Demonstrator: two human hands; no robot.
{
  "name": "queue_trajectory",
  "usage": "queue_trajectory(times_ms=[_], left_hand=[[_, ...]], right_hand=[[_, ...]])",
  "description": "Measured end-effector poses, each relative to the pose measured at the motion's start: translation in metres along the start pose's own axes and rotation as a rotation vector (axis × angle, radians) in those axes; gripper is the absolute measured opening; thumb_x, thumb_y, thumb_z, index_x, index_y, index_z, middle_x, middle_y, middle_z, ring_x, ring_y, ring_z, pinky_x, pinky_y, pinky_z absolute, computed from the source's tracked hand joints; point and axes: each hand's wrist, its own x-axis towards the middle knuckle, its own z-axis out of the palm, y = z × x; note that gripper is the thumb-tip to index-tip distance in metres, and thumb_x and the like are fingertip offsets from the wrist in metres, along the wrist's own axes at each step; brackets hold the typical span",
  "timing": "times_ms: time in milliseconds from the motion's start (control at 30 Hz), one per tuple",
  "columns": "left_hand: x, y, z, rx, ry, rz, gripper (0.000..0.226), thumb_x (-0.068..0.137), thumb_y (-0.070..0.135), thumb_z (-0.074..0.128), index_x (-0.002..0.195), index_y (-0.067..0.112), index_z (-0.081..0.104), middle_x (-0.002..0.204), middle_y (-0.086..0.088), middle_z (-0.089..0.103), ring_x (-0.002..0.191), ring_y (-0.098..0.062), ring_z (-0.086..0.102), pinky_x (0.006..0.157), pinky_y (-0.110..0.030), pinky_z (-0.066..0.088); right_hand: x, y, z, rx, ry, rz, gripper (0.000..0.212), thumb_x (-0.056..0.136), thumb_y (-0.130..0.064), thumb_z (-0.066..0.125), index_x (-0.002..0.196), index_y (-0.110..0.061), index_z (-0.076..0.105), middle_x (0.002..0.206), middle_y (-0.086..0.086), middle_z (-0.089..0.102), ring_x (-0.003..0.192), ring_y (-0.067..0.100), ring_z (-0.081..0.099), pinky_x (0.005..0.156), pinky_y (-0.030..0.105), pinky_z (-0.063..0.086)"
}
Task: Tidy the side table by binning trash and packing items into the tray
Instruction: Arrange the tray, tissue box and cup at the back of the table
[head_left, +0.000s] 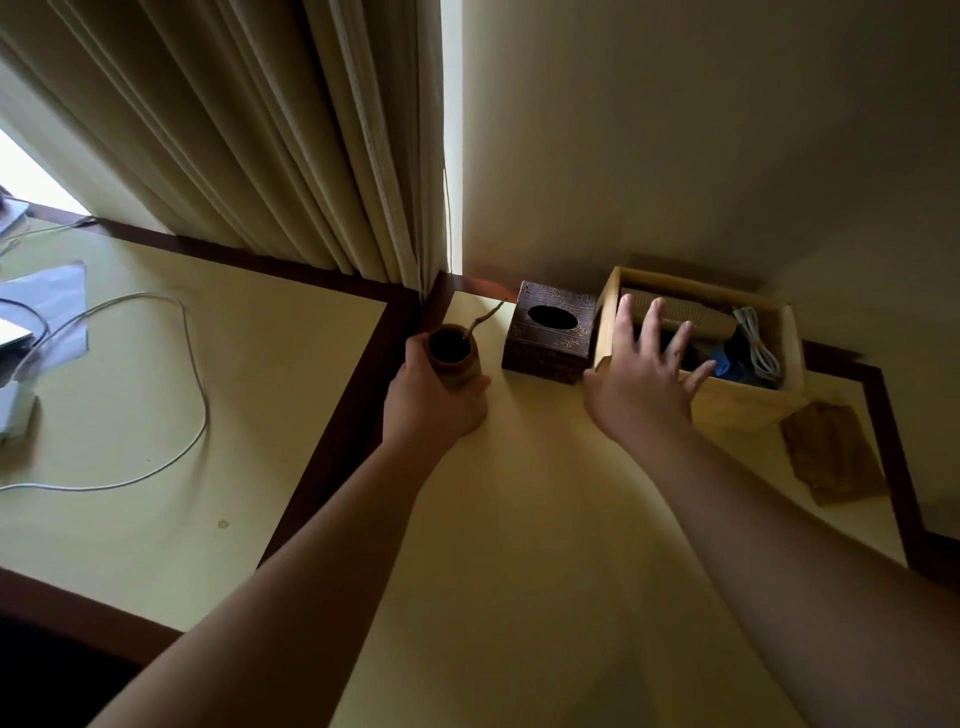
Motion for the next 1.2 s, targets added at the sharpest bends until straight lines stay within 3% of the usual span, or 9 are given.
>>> queue_trajectory(times_ms=[100,233,333,633,800,867,967,1100,1200], left_hand=[[0.032,0.012,0.001,-0.018,-0.013,0.018,0.067,0.08,0.036,0.086,0.132,0.023,0.046,0.106,0.011,0.059,0.103,-0.013,0.058,0.09,-0.033,0.049],[0.083,0.021,0.007,0.0,0.003,0.02,0.071,0.08,0.039,0.085,0.135,0.022,0.044,0.114,0.004,0.064,0.111,-0.021,0.063,0.096,-0.039,0.052],[0.112,0.03,0.012,0.009,0.016,0.031,0.077,0.079,0.039,0.086,0.14,0.021,0.042,0.125,-0.003,0.064,0.116,-0.025,0.062,0.097,-0.04,0.052],[0.152,0.051,0.019,0.041,0.008,0.024,0.077,0.079,0.036,0.086,0.139,0.019,0.041,0.114,0.001,0.056,0.116,-0.029,0.061,0.087,-0.039,0.052],[0.148,0.052,0.026,0.033,-0.019,-0.056,0.105,0.081,0.051,0.082,0.158,0.019,0.019,0.151,-0.017,0.043,0.136,-0.042,0.049,0.105,-0.051,0.046],[0.132,0.052,0.031,0.084,-0.03,-0.12,0.116,0.085,0.06,0.075,0.162,0.012,0.003,0.159,-0.026,0.024,0.142,-0.047,0.038,0.11,-0.053,0.041],[0.088,0.038,0.042,0.131,0.062,-0.031,0.102,0.089,0.062,0.067,0.158,0.011,0.01,0.148,-0.023,0.032,0.134,-0.041,0.043,0.109,-0.053,0.044],[0.036,0.019,0.064,0.314,-0.018,0.343,0.074,0.097,0.054,0.059,0.156,0.029,0.023,0.162,-0.013,0.023,0.148,-0.034,0.027,0.117,-0.05,0.036],[0.031,0.018,0.083,0.587,-0.209,0.538,0.067,0.106,0.055,0.032,0.163,0.037,0.001,0.172,-0.003,-0.015,0.158,-0.026,-0.015,0.126,-0.049,0.005]], right_hand=[[0.009,0.017,0.01,-0.028,-0.18,-0.05,0.08,0.106,-0.036,0.04,0.162,-0.029,-0.017,0.169,-0.006,-0.028,0.154,0.046,-0.018,0.116,0.078,0.001],[0.006,0.023,0.024,-0.041,-0.165,-0.105,0.073,0.108,-0.031,0.031,0.161,-0.029,-0.019,0.169,-0.011,-0.024,0.15,0.052,-0.023,0.114,0.079,-0.005],[0.01,0.022,0.026,-0.054,-0.141,-0.094,0.079,0.106,-0.021,0.036,0.161,-0.029,-0.019,0.17,-0.011,-0.02,0.15,0.053,-0.022,0.112,0.078,-0.007],[0.012,0.022,0.025,-0.09,-0.188,-0.093,0.1,0.091,-0.003,0.043,0.16,-0.029,-0.024,0.169,-0.014,-0.023,0.149,0.054,-0.024,0.113,0.08,-0.006],[0.009,0.023,0.017,-0.024,-0.232,-0.096,0.103,0.092,-0.005,0.046,0.157,-0.03,-0.029,0.165,-0.013,-0.033,0.149,0.047,-0.03,0.115,0.076,-0.011],[0.004,0.03,0.013,0.039,-0.196,-0.089,0.101,0.094,-0.011,0.047,0.157,-0.032,-0.03,0.163,-0.014,-0.035,0.151,0.038,-0.03,0.12,0.069,-0.01],[-0.016,0.051,0.007,0.191,0.073,-0.065,0.087,0.099,-0.022,0.048,0.164,-0.034,-0.009,0.172,-0.01,-0.012,0.158,0.024,-0.014,0.127,0.054,0.003],[-0.003,0.105,-0.021,0.501,0.405,0.295,0.079,0.1,-0.029,0.061,0.163,-0.034,0.014,0.172,0.001,0.014,0.158,0.025,0.012,0.123,0.048,0.024],[0.03,0.155,-0.05,0.449,0.186,0.636,0.083,0.1,-0.031,0.062,0.165,-0.022,0.011,0.17,0.01,0.02,0.154,0.035,0.024,0.12,0.05,0.032]])
